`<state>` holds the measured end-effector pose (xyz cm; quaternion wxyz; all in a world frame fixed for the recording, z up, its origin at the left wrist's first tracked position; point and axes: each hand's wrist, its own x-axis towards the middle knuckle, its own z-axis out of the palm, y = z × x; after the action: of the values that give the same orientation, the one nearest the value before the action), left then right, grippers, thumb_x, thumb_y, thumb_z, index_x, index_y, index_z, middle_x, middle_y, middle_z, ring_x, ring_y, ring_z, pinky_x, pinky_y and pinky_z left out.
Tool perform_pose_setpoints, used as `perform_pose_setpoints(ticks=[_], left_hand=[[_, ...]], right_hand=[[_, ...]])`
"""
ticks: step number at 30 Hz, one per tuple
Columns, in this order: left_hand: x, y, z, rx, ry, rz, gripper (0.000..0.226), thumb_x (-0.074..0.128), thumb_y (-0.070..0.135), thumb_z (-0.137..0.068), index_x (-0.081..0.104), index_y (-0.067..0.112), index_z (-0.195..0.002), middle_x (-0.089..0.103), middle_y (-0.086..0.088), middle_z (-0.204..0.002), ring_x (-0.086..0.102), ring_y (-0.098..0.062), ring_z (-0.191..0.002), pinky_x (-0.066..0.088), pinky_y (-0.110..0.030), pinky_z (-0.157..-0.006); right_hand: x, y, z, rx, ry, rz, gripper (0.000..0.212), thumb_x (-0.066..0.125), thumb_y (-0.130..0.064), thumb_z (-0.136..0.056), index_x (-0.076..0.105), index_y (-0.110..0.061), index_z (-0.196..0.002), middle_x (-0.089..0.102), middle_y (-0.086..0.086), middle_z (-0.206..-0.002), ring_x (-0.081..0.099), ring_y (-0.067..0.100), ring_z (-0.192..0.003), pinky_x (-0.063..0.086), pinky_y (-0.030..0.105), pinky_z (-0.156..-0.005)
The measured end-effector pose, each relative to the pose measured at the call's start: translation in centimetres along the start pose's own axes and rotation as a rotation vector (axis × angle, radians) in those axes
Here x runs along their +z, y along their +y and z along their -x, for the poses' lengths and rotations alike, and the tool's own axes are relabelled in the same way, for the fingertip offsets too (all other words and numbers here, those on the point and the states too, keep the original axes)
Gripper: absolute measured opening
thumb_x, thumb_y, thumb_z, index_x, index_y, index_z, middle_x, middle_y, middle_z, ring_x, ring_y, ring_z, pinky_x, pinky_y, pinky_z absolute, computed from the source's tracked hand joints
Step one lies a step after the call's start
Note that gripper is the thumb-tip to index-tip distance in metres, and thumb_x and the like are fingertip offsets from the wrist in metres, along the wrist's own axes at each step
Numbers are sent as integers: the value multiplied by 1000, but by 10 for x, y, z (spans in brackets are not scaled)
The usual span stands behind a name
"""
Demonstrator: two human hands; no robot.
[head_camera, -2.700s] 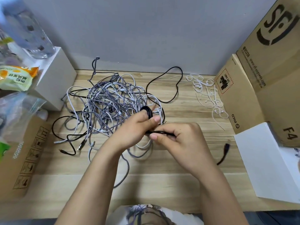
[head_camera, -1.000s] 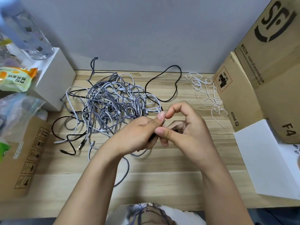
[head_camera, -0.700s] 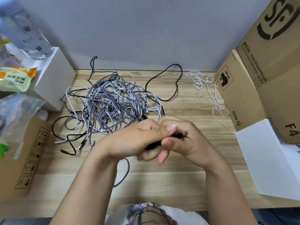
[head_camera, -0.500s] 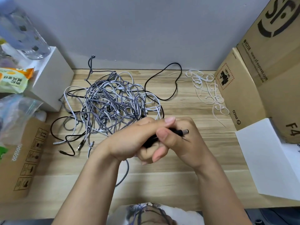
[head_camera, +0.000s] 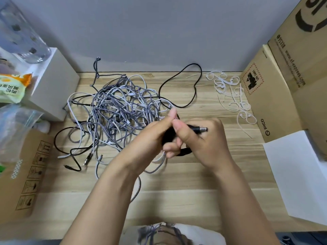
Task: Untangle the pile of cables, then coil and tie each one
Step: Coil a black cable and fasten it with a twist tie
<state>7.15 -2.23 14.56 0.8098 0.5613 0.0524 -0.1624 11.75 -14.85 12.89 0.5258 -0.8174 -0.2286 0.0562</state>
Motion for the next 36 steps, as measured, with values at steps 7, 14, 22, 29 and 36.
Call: perform_pose_setpoints(ticks=[7,14,22,29,36], left_hand=[[-11,-15,-18,31,-66,180,30,41,26,-91,49,14,-65,32,6,-54,27,-11,-51,29,-18,-52],[-23,-21,-29,17,63,156,26,38,24,-89,41,10,-67,29,5,-53,29,-9,-48,27,-19,-50],[-29,-26,-34,-30,120,162,26,41,27,-87,40,10,-68,27,4,-53,26,-10,-49,25,-19,-50],[-29,-31,-33,-37,135,159,27,41,28,-87,41,9,-68,26,3,-53,26,-10,-49,25,-21,-51],[-35,-35,-25,0,215,111,27,42,31,-86,40,10,-68,29,7,-51,25,-10,-50,26,-17,-49]], right_hand=[[-18,37,-39,84,-228,-39,81,11,-96,-60,64,-34,-69,66,-11,-71,59,2,-69,43,23,-67],[-51,191,-69,686,188,421,46,46,-39,-94,48,-15,-133,28,11,-147,30,27,-136,25,32,-108],[-46,228,-49,777,115,569,53,55,-24,-87,43,-15,-138,18,3,-157,23,24,-141,24,37,-109],[32,206,27,211,81,443,19,66,0,-74,69,-16,-86,62,4,-93,59,28,-89,49,43,-79],[41,166,26,241,176,222,26,46,-5,-90,58,-24,-104,60,-5,-98,61,11,-85,52,42,-78]])
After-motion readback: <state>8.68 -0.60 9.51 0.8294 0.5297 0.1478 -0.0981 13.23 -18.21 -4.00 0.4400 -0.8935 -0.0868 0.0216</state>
